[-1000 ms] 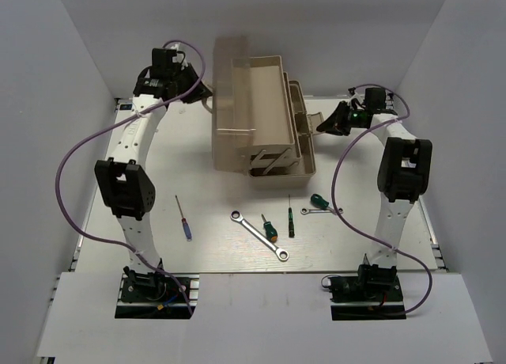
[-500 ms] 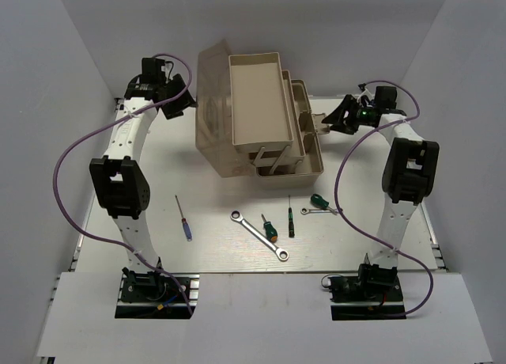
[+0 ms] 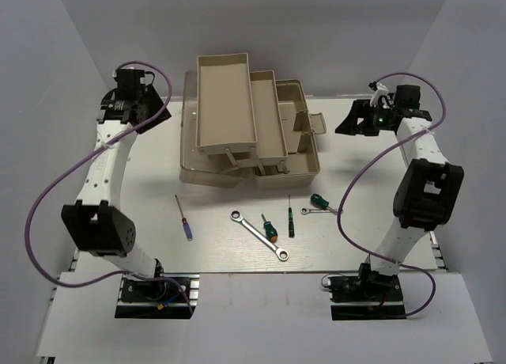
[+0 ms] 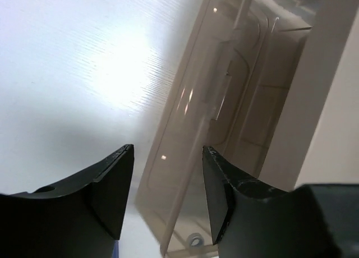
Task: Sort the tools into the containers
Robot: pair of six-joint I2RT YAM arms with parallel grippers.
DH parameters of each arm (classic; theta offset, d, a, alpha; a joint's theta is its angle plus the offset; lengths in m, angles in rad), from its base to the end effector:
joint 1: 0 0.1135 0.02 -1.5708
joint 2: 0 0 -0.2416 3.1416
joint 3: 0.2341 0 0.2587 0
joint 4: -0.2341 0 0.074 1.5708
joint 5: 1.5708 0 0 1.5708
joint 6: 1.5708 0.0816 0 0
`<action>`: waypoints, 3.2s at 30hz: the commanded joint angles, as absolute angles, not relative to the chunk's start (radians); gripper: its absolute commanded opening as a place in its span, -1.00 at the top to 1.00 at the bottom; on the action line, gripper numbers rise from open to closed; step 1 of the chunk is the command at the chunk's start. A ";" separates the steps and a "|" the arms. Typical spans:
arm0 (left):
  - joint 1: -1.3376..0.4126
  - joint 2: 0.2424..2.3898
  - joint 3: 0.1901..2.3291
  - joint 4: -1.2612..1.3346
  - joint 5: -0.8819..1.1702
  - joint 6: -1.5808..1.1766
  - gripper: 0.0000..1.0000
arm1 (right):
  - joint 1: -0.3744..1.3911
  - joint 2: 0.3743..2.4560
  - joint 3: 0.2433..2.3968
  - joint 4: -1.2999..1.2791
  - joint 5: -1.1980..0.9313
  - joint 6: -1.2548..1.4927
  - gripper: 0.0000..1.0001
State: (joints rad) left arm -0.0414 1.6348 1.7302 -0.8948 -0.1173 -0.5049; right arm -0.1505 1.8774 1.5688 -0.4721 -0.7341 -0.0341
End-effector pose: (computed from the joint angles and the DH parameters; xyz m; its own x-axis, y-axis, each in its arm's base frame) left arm 0.3884 -0.0065 0.3272 -0.6074 -0.4556 -0.6507 -0.3819 0.8858 -0.2638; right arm 0.4497 -0.0129 0.2299 -0.6832 0.0780 -0.7261 -0.3827 0.8085 0.4470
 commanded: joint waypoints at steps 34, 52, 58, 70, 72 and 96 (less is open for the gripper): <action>-0.273 1.023 0.848 -1.008 0.032 -0.589 -0.62 | 0.251 1.496 0.726 -0.312 -0.315 -0.693 -0.37; -0.877 1.521 1.282 -0.811 0.028 -0.483 -0.57 | 0.250 1.194 0.736 -0.561 -0.433 -0.618 1.00; -0.969 1.674 1.338 -0.758 -0.009 -0.462 -0.63 | 0.222 1.103 0.854 -0.615 -0.394 -0.501 1.00; -1.020 1.819 1.399 -0.788 -0.060 -0.523 -0.63 | 0.187 1.327 1.199 -0.551 -0.425 -0.121 1.00; -1.029 1.859 1.420 -0.813 -0.071 -0.535 -0.60 | 0.196 1.443 1.244 -0.533 -0.451 -0.106 1.00; -1.057 1.988 1.408 -0.824 -0.037 -0.629 -0.28 | 0.229 1.663 1.407 -0.492 -0.514 -0.049 -0.38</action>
State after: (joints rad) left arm -1.0523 1.9926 1.4124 -0.8379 -0.0509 -0.6121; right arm 0.2356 1.7172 1.4220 -0.5224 -0.4824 -0.0624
